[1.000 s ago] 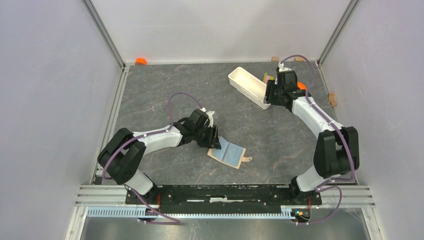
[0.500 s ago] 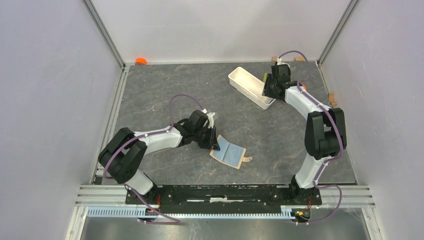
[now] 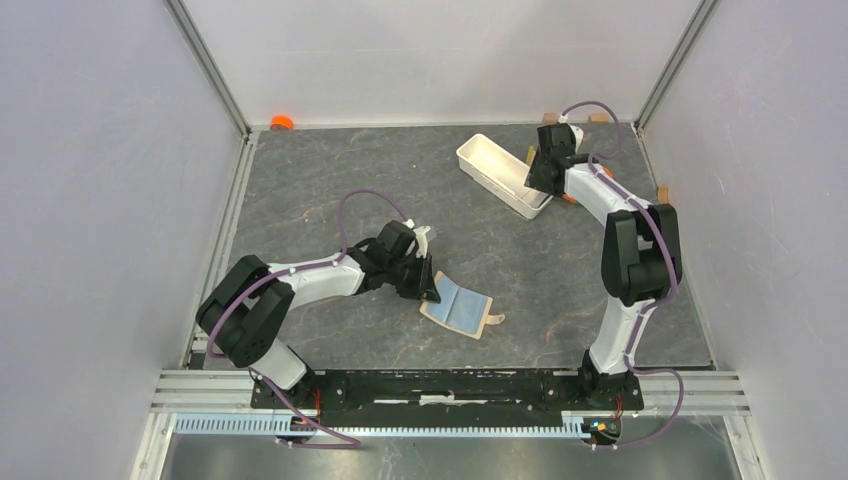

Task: Put the credit cards into the card holder
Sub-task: Pick up the credit card from the storage box.

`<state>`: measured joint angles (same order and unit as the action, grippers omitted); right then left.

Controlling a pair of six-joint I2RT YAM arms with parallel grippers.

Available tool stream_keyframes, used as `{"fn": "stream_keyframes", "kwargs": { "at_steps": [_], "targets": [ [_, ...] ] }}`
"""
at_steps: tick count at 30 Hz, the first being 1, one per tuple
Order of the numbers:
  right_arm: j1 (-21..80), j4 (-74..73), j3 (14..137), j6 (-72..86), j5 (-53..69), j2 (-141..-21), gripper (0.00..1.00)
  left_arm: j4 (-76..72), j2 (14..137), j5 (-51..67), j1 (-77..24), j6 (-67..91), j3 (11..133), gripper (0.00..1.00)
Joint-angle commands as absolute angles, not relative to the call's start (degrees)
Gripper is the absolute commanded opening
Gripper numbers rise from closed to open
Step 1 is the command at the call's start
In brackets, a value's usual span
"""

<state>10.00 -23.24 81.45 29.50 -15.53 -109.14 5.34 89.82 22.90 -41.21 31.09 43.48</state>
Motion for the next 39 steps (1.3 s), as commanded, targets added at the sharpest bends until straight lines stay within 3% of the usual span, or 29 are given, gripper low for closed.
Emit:
{"fn": "stream_keyframes", "kwargs": {
  "at_steps": [1,20,25,32,39],
  "targets": [
    [9.84,-25.7,84.52,32.88,-18.65,-110.46,0.52,3.25,87.91,24.34,-40.96,32.53,43.13,0.17],
    [9.82,-26.93,84.03,37.51,-21.17,-113.86,0.57,3.25,87.45,24.35,-40.98,32.49,43.03,0.17],
    [9.84,-26.74,83.76,38.1,-20.4,-114.19,0.52,3.25,87.32,24.34,-40.97,32.37,42.92,0.17],
    [9.84,-24.82,82.76,38.55,-18.84,-111.88,0.36,3.42,86.9,24.08,-40.96,32.17,42.77,0.17],
    [9.83,-23.81,82.83,39.22,-18.11,-110.13,0.36,3.45,86.97,24.26,-40.96,32.09,42.68,0.17]
  ]
}}
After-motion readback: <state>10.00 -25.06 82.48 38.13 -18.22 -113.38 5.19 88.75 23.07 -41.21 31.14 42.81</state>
